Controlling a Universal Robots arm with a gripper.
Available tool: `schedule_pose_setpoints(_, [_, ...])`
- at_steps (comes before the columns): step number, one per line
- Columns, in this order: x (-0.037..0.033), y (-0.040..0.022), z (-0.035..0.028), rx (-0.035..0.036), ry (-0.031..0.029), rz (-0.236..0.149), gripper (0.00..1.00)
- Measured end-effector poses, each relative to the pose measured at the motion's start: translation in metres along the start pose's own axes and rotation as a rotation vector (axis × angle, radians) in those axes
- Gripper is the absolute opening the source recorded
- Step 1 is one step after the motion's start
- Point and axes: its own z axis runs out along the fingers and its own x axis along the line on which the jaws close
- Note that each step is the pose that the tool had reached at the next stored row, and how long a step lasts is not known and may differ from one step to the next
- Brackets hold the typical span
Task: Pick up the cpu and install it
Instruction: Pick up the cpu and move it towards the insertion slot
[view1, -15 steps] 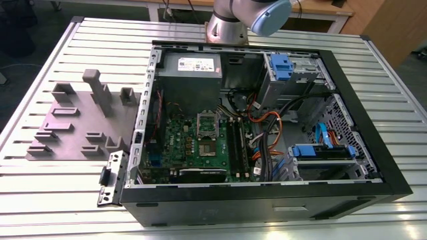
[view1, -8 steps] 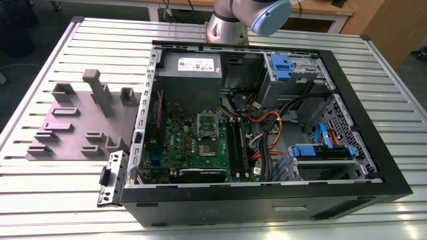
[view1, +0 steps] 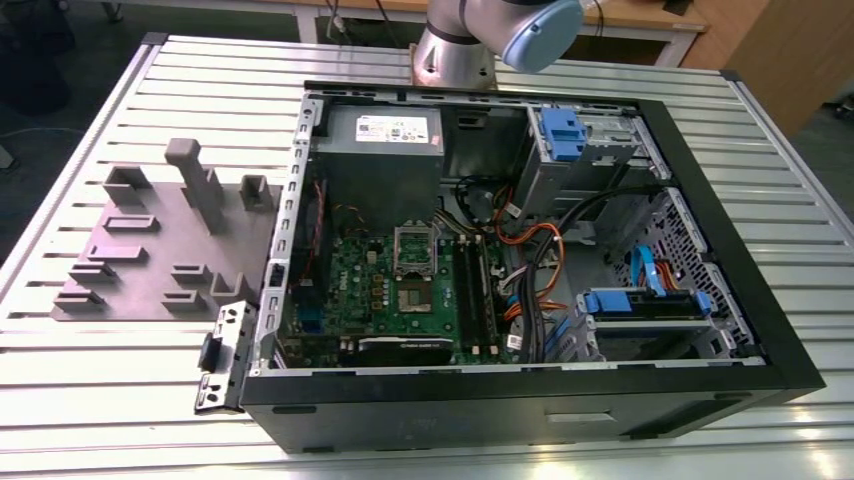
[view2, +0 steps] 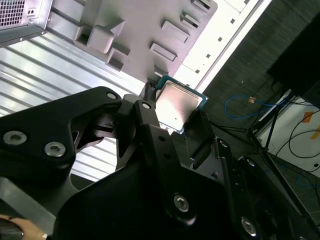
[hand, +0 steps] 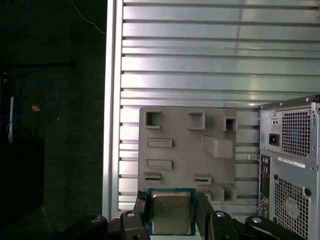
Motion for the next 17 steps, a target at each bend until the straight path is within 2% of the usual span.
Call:
schedule_pose_setpoints(7, [0.0001,-0.0015,0.0,0.0,0.0,0.0,0.47])
schedule_pose_setpoints(11, [-0.0038,-0.0015,0.0,0.0,-0.0001,0.0,0.47])
schedule_pose_setpoints(17, [-0.004,-0.0019,-0.0001,0.0001,0.0001,0.0,0.47])
